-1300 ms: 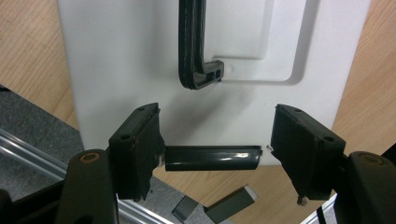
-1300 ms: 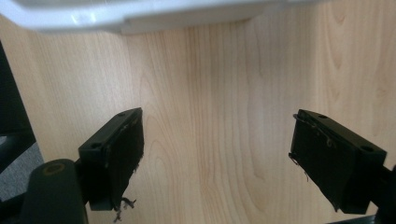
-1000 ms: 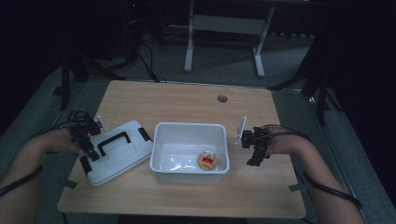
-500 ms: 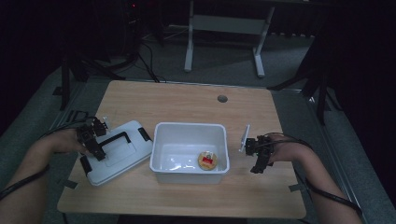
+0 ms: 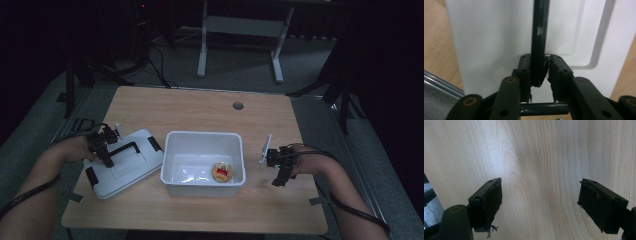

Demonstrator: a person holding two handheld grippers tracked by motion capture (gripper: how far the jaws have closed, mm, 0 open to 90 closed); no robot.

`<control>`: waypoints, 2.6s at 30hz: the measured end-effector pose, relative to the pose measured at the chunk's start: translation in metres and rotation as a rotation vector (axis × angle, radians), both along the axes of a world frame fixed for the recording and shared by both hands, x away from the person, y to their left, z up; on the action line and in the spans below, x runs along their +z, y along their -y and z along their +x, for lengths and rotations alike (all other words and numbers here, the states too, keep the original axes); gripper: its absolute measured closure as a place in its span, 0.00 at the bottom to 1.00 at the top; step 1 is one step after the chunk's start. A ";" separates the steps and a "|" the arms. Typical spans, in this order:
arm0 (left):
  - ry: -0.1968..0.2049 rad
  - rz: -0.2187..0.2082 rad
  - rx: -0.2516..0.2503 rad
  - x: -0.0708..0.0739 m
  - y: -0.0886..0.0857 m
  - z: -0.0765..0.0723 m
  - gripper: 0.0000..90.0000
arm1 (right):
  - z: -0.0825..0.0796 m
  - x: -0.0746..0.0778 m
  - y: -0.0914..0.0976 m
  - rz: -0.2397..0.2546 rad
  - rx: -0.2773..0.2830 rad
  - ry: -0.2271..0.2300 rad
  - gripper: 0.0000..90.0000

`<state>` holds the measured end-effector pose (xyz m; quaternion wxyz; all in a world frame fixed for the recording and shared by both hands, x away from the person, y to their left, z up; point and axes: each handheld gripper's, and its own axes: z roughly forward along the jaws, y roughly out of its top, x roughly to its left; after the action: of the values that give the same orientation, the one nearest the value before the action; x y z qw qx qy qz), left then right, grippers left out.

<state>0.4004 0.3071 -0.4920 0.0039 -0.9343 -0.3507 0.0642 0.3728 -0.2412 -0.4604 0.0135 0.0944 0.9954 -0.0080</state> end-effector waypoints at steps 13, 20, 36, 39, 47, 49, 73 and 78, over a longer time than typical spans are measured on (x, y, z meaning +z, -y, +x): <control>-0.022 0.010 -0.016 -0.001 0.005 -0.001 0.93 | -0.001 -0.001 0.003 0.010 -0.012 -0.005 0.21; -0.014 0.001 -0.014 -0.001 0.003 -0.002 0.93 | -0.001 -0.002 0.004 0.008 -0.022 -0.009 0.21; -0.003 -0.007 -0.031 0.000 0.002 -0.003 0.93 | -0.001 -0.006 0.006 0.019 -0.025 -0.020 0.21; -0.005 -0.001 -0.036 0.000 0.002 -0.003 0.93 | -0.001 -0.007 0.007 0.009 -0.026 -0.020 0.21; 0.011 0.003 -0.041 0.012 -0.001 -0.005 0.93 | -0.001 -0.004 0.009 0.014 -0.030 -0.013 0.21; 0.021 0.001 -0.045 0.018 -0.002 -0.007 0.93 | -0.001 -0.003 0.008 0.022 -0.032 -0.013 0.21; 0.047 -0.011 -0.072 0.079 -0.023 -0.040 0.93 | 0.000 0.011 0.001 0.024 -0.022 0.006 0.21; 0.068 -0.020 -0.082 0.095 -0.023 -0.045 0.93 | 0.000 0.009 0.000 0.027 -0.017 0.003 0.21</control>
<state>0.3554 0.3299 -0.3973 -0.0149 -0.9495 -0.3112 0.0358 0.3731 -0.2410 -0.4514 0.0138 0.1032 0.9945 0.0056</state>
